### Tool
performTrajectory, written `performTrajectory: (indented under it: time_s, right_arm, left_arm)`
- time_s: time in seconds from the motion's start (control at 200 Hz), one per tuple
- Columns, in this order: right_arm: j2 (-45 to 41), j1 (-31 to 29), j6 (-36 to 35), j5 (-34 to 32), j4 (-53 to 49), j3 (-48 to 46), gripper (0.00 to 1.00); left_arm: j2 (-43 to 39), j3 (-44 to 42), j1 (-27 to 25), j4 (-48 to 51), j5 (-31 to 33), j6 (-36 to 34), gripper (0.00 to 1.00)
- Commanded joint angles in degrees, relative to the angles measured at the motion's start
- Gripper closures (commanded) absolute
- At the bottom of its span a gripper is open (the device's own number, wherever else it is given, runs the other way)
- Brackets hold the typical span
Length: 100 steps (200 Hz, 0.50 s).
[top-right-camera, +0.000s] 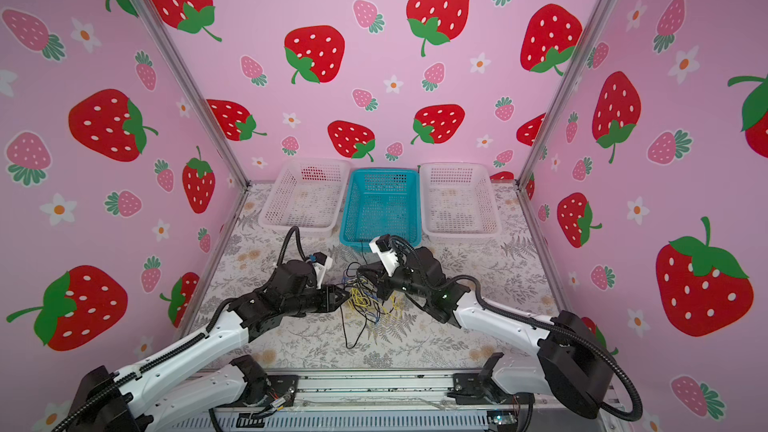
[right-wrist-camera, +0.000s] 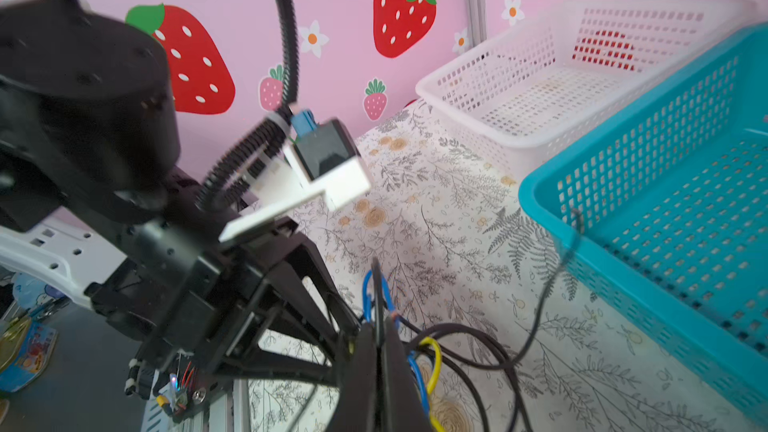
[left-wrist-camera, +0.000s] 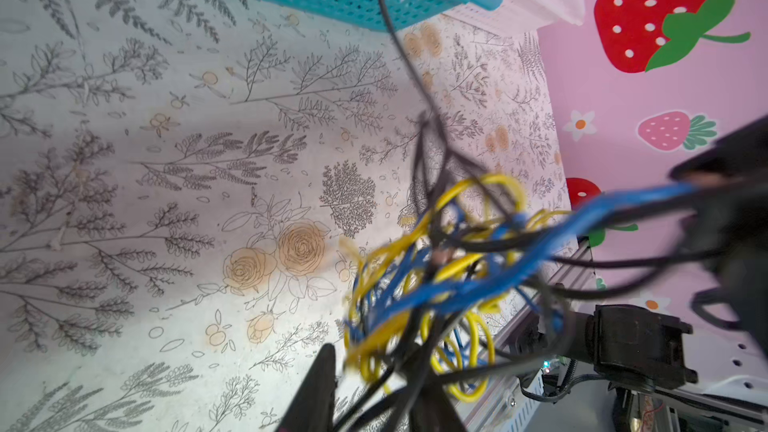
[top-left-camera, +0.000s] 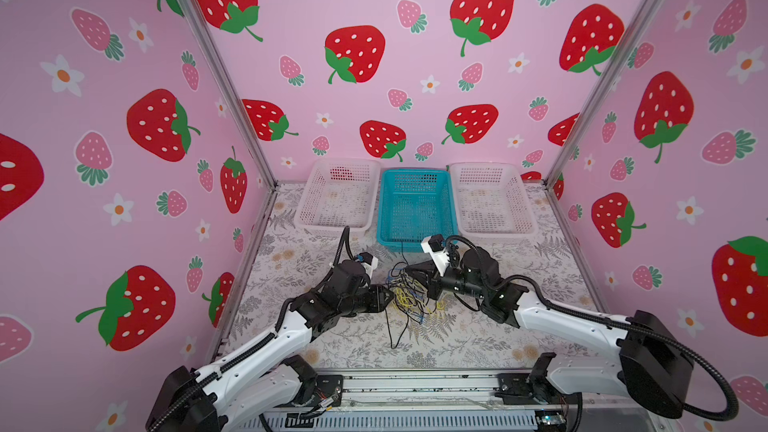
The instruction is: Untangle the cables
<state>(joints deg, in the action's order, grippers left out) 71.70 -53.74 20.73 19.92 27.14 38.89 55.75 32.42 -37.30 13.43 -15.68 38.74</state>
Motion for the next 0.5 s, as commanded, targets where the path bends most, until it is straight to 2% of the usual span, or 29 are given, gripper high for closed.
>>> performTrajectory:
  time_s: [0.0,0.255,0.43,0.495]
  right_arm:
    - [-2.65,0.11,-0.55,-1.7,0.1,4.52,1.0]
    - [-5.06,0.11,1.01,0.9,-0.6,6.72,1.0]
    - [-4.52,0.12,1.04,0.29,-1.13,7.08,1.0]
    - [-3.97,0.1,1.23,0.12,-1.09,7.08,1.0]
  left_arm:
    - [-0.31,-1.16,0.1,-1.33,-0.58,-0.68,0.64]
    - [-2.19,-3.68,0.1,-5.11,-2.07,1.18,0.65]
    - [-10.72,-8.96,0.03,-19.97,-8.62,8.63,0.6]
    - [-14.6,-10.5,0.04,-24.83,-9.97,11.88,0.53]
